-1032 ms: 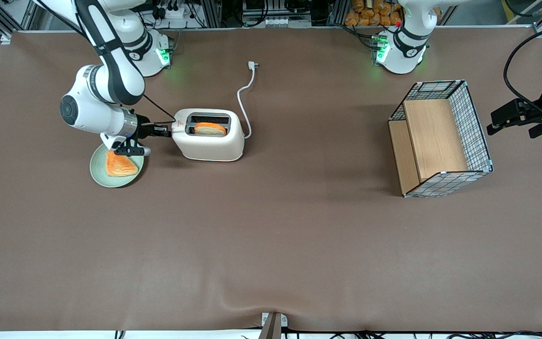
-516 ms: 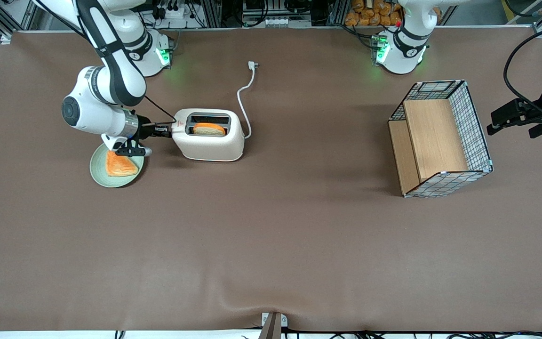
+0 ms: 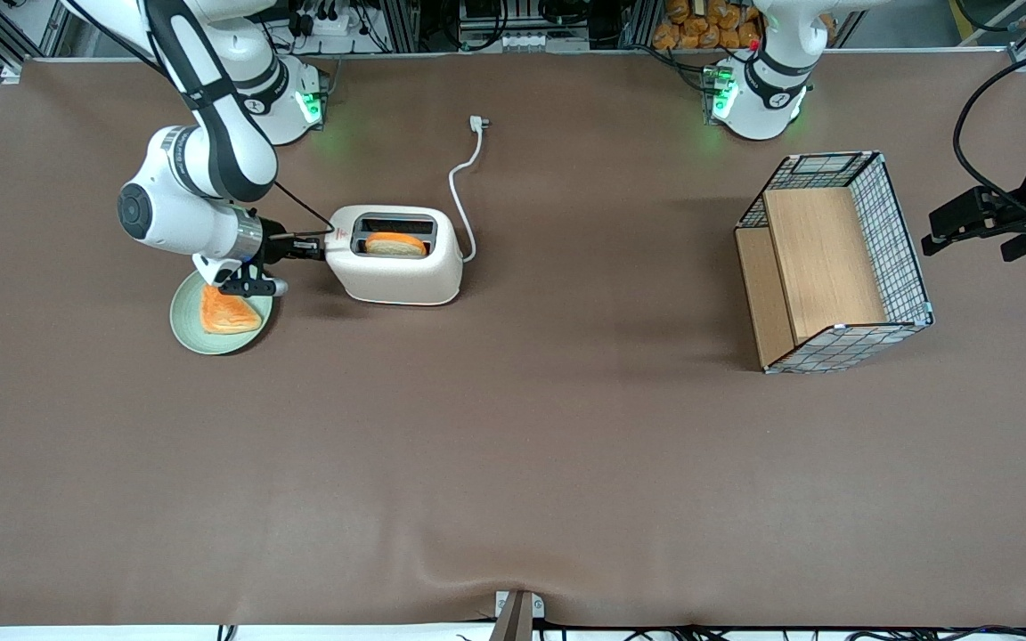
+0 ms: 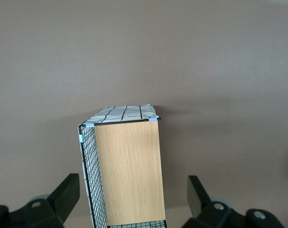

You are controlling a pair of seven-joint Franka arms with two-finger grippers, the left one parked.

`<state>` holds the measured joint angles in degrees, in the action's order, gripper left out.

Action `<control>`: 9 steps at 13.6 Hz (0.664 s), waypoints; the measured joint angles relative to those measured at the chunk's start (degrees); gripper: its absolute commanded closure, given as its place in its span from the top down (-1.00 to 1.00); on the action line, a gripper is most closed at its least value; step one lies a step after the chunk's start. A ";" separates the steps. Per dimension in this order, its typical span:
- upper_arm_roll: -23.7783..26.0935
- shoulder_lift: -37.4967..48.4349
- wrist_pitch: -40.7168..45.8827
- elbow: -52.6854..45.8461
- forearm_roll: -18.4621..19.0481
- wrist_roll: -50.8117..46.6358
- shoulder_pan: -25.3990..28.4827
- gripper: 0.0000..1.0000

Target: Press toaster button with right arm

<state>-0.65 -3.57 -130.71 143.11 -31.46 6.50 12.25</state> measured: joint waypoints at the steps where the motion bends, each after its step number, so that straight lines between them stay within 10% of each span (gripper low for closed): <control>1: 0.00 -0.01 -0.01 0.00 0.00 0.00 0.00 -1.00; 9: 0.00 -0.01 0.07 -0.06 0.00 0.53 0.00 -1.00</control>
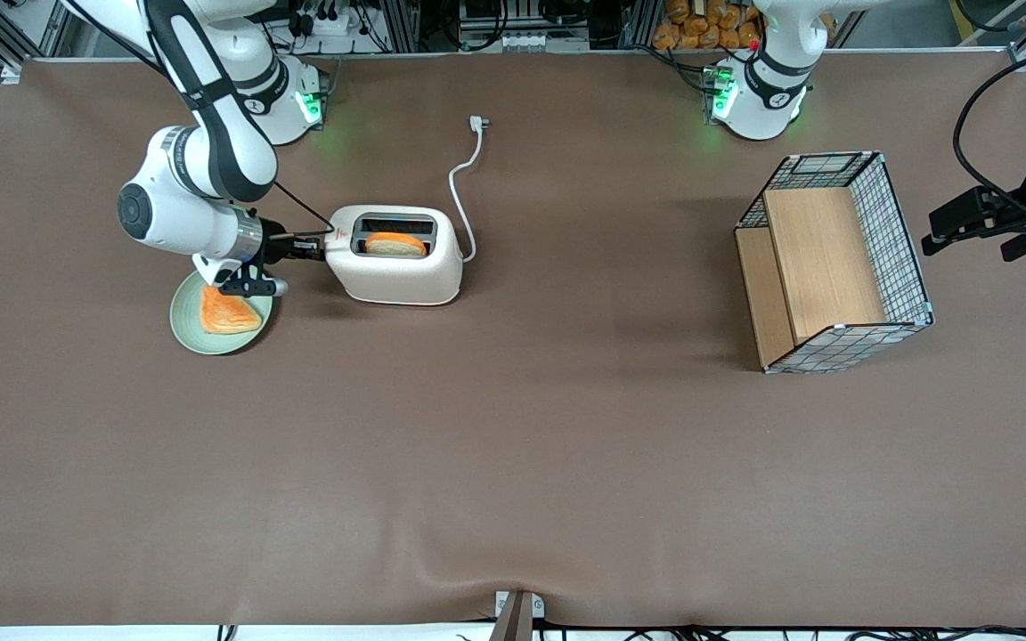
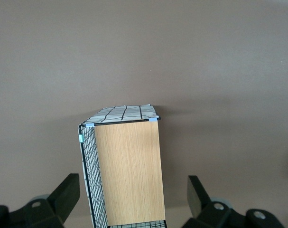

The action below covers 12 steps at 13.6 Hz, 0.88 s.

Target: Press toaster button with right arm

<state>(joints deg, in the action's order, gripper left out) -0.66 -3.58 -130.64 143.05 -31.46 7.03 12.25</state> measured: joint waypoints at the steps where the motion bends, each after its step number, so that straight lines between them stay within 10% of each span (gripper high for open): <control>1: -0.01 0.00 0.06 -0.02 0.00 0.11 0.00 -1.00; 12: -0.50 0.21 2.46 -2.34 -0.17 2.60 -0.40 -1.00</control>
<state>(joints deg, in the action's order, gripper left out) -1.15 -3.38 -128.19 140.71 -31.64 9.63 11.86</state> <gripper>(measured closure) 0.991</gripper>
